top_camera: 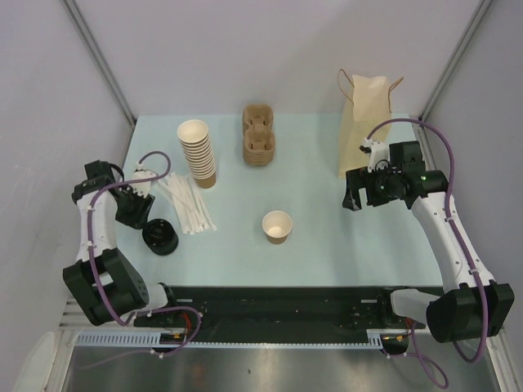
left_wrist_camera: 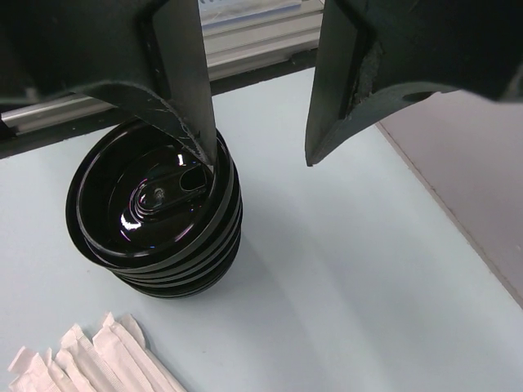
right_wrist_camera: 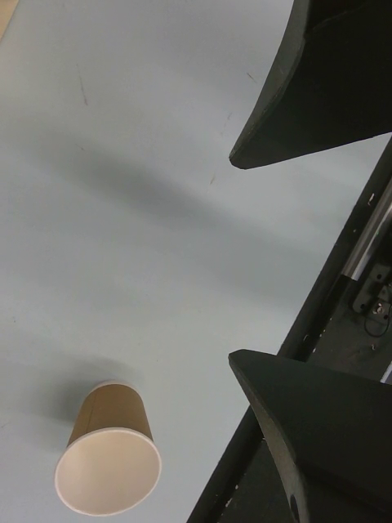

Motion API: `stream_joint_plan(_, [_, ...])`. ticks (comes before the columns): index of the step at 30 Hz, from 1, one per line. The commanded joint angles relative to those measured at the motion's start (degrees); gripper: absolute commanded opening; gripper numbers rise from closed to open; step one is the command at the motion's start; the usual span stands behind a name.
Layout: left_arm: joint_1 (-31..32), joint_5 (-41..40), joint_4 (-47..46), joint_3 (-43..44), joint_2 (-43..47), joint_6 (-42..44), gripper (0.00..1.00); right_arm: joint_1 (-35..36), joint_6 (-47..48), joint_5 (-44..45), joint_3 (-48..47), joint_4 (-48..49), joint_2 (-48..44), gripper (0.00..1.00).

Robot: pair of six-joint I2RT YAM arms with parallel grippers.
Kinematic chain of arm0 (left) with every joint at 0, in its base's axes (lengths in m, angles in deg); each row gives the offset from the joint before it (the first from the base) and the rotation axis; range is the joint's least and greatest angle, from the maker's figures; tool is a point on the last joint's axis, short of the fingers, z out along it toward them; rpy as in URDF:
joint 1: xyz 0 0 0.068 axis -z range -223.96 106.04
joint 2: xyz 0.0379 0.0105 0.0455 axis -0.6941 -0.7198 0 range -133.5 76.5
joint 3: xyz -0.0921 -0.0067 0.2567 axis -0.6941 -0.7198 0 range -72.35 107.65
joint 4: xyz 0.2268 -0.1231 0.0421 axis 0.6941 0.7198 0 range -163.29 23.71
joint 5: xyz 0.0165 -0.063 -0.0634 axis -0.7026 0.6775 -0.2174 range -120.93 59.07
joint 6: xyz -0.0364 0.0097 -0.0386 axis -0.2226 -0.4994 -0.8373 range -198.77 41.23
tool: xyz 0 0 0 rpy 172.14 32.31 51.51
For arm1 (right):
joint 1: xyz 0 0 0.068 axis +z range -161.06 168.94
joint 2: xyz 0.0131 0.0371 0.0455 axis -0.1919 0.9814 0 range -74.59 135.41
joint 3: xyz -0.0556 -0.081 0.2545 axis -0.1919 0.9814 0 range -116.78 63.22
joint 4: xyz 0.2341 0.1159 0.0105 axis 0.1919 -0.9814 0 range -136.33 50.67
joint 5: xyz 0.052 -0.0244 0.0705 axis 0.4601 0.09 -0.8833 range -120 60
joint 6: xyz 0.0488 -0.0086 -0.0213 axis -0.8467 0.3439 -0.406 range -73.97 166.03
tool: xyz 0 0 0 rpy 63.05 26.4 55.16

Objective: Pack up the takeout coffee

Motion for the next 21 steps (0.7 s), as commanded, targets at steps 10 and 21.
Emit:
stream_joint_plan(10, [2.74,0.74,-1.55,-1.88,-0.67,-0.72,0.48,0.4,1.27,-0.16,-2.37,0.57,0.18,1.0])
stream_joint_plan(21, [3.88,0.48,-1.9,-2.58,-0.67,-1.07,0.31,0.31,1.18,-0.08,-2.37,0.66,0.26,1.0])
